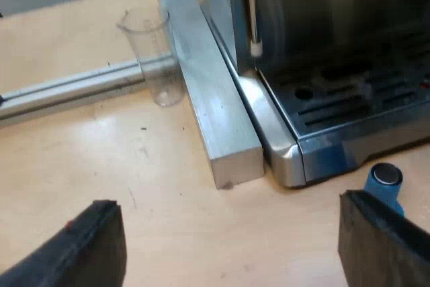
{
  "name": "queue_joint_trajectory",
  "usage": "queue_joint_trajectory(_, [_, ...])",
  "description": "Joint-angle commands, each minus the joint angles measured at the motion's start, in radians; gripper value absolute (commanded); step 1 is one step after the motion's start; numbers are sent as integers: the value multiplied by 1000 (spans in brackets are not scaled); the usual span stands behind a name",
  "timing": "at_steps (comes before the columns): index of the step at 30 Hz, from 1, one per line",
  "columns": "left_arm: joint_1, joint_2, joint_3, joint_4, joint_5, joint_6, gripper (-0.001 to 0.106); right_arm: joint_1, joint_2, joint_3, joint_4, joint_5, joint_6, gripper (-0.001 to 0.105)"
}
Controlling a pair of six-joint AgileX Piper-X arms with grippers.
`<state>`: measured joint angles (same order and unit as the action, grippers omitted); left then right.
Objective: Put the handle in the coffee machine
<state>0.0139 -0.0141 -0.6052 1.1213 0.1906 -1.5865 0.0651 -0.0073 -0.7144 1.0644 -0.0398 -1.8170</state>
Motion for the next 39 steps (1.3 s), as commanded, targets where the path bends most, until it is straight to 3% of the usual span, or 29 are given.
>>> queue_joint_trajectory(1, [2, -139, 13, -8, -10, -11, 68, -4, -44, 31, -14, -3, -13, 48])
queue_joint_trajectory(5, [2, -137, 54, -9, -8, -11, 68, -4, -44, 76, -14, -3, -13, 48])
queue_joint_trajectory(18, [2, -137, 57, -26, 2, -9, 67, -4, -44, 189, -37, -3, 18, 48])
queue_joint_trajectory(39, [2, -137, 67, -52, 21, -9, 67, -4, -44, 191, -42, -3, 27, 48])
